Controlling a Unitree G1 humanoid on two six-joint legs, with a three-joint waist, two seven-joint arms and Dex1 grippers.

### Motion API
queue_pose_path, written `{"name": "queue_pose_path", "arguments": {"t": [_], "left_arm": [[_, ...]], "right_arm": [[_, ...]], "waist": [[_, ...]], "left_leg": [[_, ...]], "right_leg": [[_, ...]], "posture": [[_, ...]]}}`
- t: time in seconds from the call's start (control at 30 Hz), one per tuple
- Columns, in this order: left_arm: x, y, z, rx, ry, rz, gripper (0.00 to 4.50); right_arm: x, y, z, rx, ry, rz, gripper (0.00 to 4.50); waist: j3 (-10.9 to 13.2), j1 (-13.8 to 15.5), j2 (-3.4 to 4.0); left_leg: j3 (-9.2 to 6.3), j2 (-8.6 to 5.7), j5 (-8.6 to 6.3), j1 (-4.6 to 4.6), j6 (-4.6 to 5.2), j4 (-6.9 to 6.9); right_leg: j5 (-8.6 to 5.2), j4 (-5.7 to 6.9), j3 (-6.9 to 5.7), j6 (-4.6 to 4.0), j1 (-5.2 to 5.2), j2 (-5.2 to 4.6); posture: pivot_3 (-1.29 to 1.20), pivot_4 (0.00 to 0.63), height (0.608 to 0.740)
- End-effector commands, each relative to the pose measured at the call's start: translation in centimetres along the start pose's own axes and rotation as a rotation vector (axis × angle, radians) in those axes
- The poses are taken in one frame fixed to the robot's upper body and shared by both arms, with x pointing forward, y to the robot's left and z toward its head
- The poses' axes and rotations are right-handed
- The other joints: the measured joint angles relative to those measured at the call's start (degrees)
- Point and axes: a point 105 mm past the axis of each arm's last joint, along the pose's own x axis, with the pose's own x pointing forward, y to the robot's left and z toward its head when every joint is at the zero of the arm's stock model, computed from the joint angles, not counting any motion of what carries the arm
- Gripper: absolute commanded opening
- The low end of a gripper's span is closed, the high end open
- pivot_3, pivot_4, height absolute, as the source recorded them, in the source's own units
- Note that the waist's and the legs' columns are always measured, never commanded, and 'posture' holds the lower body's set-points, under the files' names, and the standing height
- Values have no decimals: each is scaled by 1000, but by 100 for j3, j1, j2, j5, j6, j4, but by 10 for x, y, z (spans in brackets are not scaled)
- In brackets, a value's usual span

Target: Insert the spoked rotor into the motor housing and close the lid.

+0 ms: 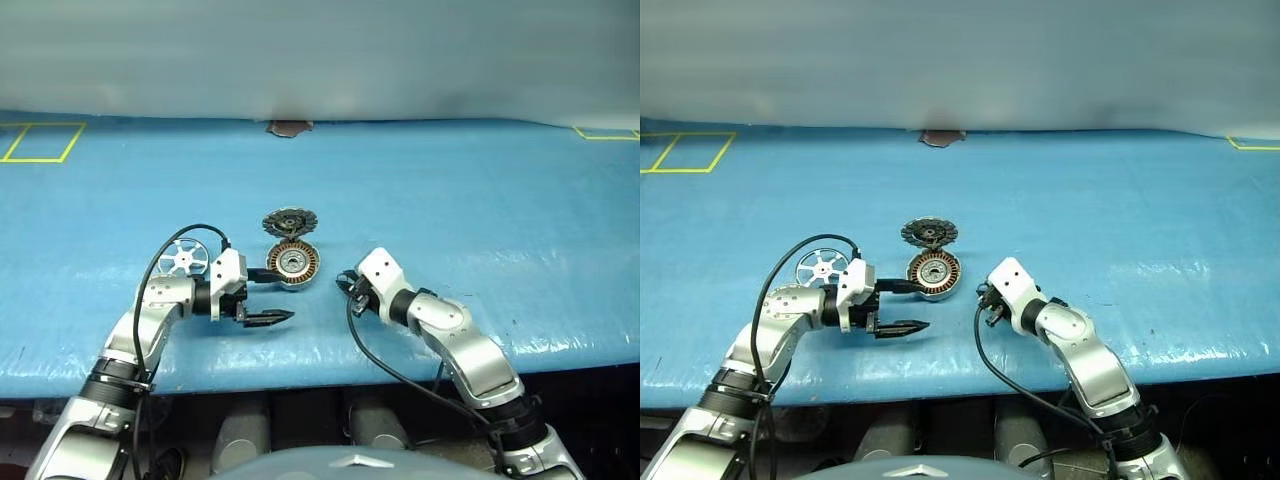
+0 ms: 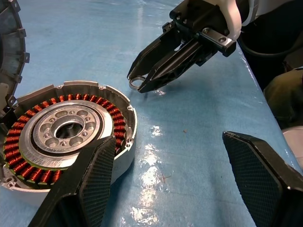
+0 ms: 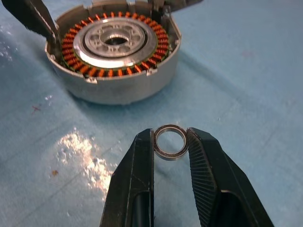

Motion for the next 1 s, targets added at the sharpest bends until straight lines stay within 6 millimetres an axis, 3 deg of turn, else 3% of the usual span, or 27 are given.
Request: {"name": "queue_pose_path", "arguments": {"t": [0.03, 0.27, 0.47, 1.0], "left_arm": [[-5, 2, -3, -1, 7, 27, 3942], [-10, 11, 5, -10, -76, 127, 3942], [-16, 18, 8, -10, -104, 205, 3942], [-30, 13, 13, -28, -124, 238, 3942]], "right_arm": [[5, 7, 28, -43, -85, 51, 672], [27, 9, 49, -89, -131, 99, 672], [41, 12, 47, -84, -120, 130, 672], [57, 27, 52, -68, -151, 193, 672]], "waist": [[0, 3, 0], [0, 1, 0], [1, 3, 1], [3, -22, 3]], "left_leg": [[0, 0, 0, 0, 0, -2], [0, -1, 0, -3, 0, -14], [-1, -1, 0, -5, 0, -22], [-2, 0, 0, -5, 0, -27]], "right_leg": [[-1, 0, -1, -1, 0, 0], [-3, -6, -3, -5, -3, 0], [-3, -10, -6, -6, -5, 1], [-4, -14, -7, -7, -5, 2]], "posture": [[0, 150, 740], [0, 150, 740], [0, 150, 740], [0, 150, 740]]}}
